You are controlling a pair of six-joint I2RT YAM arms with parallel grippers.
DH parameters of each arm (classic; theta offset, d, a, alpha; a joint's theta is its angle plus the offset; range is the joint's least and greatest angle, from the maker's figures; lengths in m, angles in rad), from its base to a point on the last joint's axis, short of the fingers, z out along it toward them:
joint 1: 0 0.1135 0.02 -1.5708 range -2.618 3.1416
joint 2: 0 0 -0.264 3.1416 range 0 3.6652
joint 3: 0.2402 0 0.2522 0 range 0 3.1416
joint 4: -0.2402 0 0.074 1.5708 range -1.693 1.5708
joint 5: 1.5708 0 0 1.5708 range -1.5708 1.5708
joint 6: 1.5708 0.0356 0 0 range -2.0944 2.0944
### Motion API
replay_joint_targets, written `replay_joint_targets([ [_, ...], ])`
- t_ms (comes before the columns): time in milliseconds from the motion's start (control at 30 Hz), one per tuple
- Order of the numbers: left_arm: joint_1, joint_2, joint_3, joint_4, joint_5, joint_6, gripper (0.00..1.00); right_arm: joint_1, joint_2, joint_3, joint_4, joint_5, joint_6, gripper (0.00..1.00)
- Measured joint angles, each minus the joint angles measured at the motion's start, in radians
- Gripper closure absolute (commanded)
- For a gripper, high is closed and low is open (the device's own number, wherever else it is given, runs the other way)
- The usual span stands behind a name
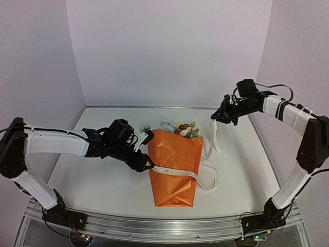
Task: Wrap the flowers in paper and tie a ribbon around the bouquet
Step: Pick up the ribbon from the folded bouquet.
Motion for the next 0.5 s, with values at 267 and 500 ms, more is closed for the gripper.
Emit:
replay_joint_targets([
  [267,0.0,0.092,0.05,-0.05,-0.012,0.062,0.36,0.047,-0.049,0.0,0.022,-0.056,-0.032,0.91],
  [500,0.0,0.138,0.086,-0.063,-0.014,0.091,0.49,0.07,-0.049,0.02,0.021,-0.08,-0.043,0.91],
])
